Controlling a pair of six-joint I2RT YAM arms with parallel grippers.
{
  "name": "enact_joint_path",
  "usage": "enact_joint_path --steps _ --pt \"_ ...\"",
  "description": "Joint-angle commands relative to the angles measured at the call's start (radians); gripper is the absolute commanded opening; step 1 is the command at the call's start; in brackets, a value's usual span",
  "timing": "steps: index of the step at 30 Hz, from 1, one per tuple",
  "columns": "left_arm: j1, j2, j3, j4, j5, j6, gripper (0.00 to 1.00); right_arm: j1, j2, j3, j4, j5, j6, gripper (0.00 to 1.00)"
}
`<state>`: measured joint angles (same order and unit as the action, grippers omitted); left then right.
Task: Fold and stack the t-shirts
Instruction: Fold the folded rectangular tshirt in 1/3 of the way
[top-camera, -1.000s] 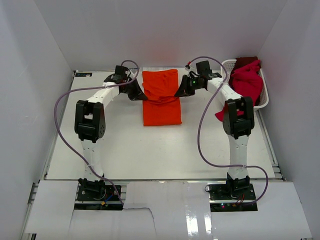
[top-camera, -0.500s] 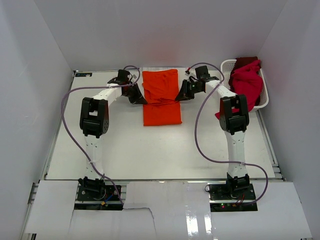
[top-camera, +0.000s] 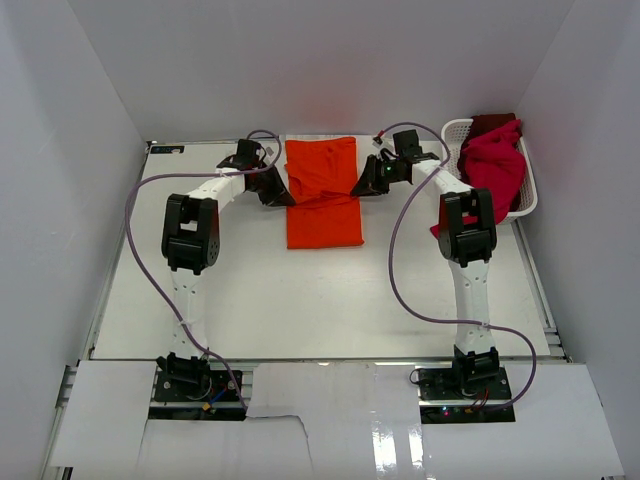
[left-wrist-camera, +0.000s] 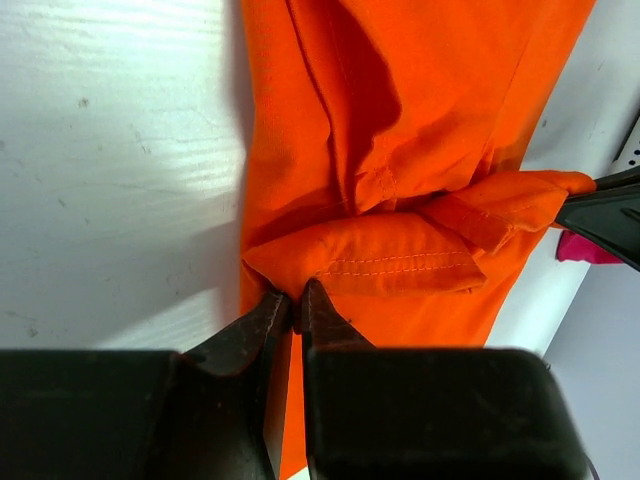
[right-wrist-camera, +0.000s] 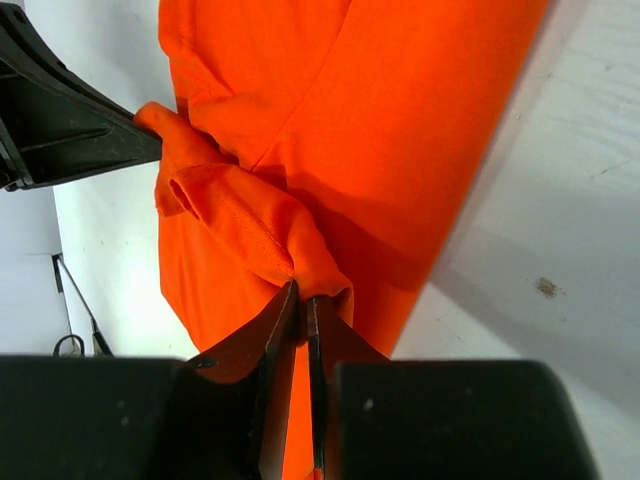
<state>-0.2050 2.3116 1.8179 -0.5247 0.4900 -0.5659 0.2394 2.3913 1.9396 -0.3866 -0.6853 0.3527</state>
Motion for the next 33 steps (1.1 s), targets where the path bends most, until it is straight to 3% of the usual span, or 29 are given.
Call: enact_joint_path --steps 1,3,7,8,10,20,24,25,28,31,32,33 --pt "0.004 -0.064 -0.015 0.075 -0.005 -0.009 0.20 -0.012 0.011 0.048 0.058 -0.016 0.015 0.14" --pt "0.004 -0.072 -0.009 0.087 0.001 -0.014 0.21 -0.014 0.008 0.047 0.083 -0.014 0.023 0.17" --pt "0.004 -0.086 0.006 0.135 0.015 -0.025 0.36 -0.017 0.000 0.035 0.143 -0.010 0.042 0.47" --pt "0.004 -0.093 0.004 0.147 0.013 -0.031 0.44 -0.017 -0.010 0.015 0.159 -0.005 0.054 0.49" --pt "0.006 -0.133 -0.023 0.204 -0.001 -0.044 0.48 -0.017 -0.036 -0.023 0.218 0.001 0.071 0.52" --pt "0.044 -0.262 -0.017 0.256 -0.042 -0.072 0.51 -0.014 -0.185 -0.215 0.409 -0.023 0.115 0.55" --pt "0.044 -0.348 -0.133 0.313 0.021 -0.068 0.51 0.004 -0.241 -0.319 0.452 -0.074 0.132 0.55" --pt "0.044 -0.369 -0.220 0.333 0.054 -0.071 0.51 0.014 -0.259 -0.338 0.463 -0.083 0.140 0.55" --pt "0.041 -0.461 -0.371 0.437 0.108 -0.095 0.47 0.035 -0.279 -0.406 0.537 -0.129 0.189 0.55" --pt "0.021 -0.518 -0.543 0.514 0.182 -0.100 0.29 0.064 -0.270 -0.432 0.577 -0.151 0.207 0.53" --pt "0.016 -0.524 -0.610 0.517 0.189 -0.098 0.16 0.072 -0.265 -0.432 0.583 -0.152 0.209 0.52" --pt "0.012 -0.537 -0.641 0.573 0.200 -0.100 0.09 0.078 -0.248 -0.432 0.595 -0.155 0.215 0.47"
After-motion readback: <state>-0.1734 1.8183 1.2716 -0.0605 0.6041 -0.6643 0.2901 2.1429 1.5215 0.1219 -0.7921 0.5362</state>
